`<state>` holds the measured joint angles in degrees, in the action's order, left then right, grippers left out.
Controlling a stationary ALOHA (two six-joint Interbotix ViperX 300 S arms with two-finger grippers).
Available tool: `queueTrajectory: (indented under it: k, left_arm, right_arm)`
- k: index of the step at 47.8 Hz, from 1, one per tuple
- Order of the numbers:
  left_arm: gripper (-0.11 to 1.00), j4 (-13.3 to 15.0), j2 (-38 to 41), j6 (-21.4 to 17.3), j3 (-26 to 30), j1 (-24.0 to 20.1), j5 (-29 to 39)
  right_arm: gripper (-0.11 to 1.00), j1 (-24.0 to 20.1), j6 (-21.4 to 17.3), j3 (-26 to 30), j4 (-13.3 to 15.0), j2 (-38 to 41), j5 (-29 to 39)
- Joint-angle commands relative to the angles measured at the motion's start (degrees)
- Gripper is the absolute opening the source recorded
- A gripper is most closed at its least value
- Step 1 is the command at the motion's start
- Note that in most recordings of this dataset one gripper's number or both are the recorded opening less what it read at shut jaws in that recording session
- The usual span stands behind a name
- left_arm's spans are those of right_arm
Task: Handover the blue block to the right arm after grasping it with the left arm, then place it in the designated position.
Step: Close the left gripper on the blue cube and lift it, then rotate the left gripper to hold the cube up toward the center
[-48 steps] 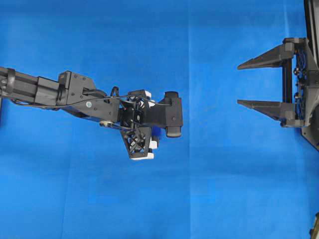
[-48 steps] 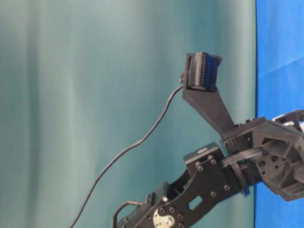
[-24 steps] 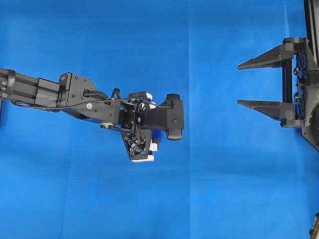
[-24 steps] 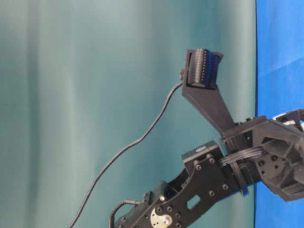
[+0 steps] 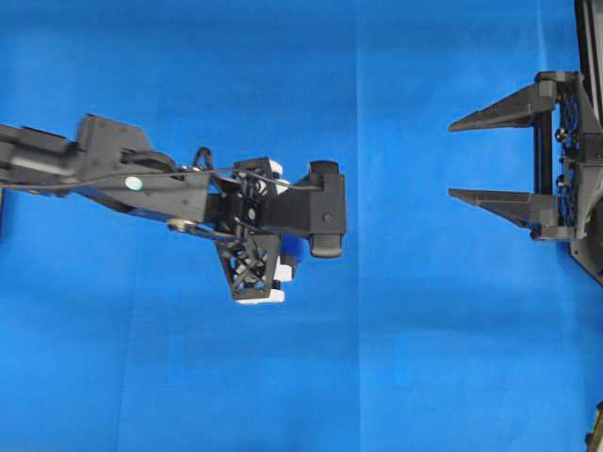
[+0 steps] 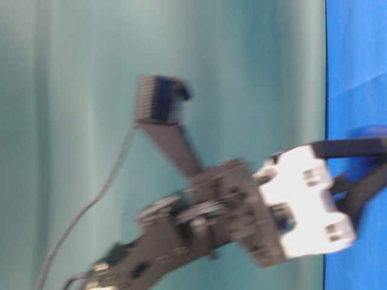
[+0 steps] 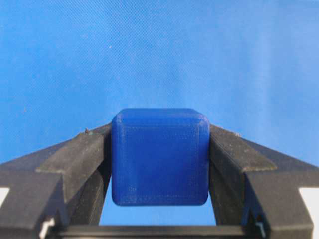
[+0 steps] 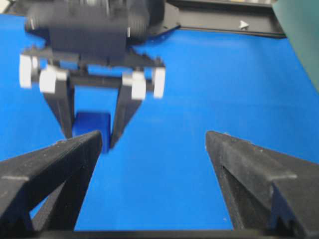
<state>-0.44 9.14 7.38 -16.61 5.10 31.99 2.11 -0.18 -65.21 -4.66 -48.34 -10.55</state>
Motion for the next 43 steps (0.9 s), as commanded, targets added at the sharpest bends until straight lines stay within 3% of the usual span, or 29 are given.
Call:
queueTrajectory:
  k: [1, 20, 43]
  left_arm:
    - [0.49, -0.1, -5.0, -0.1, 2.3, 0.2, 2.5]
    - [0.49, -1.1, -10.9, -0.2, 8.3, 0.1, 12.4]
    - [0.49, -1.1, -11.5, -3.1, 16.3, -0.8, 20.0]
  right_arm:
    - [0.96, 0.1, 0.0, 1.5, -0.1, 0.2, -0.2]
    - [0.96, 0.1, 0.0, 1.6, -0.1, 0.2, -0.2]
    - [0.96, 0.1, 0.0, 1.6, -0.1, 0.2, -0.2]
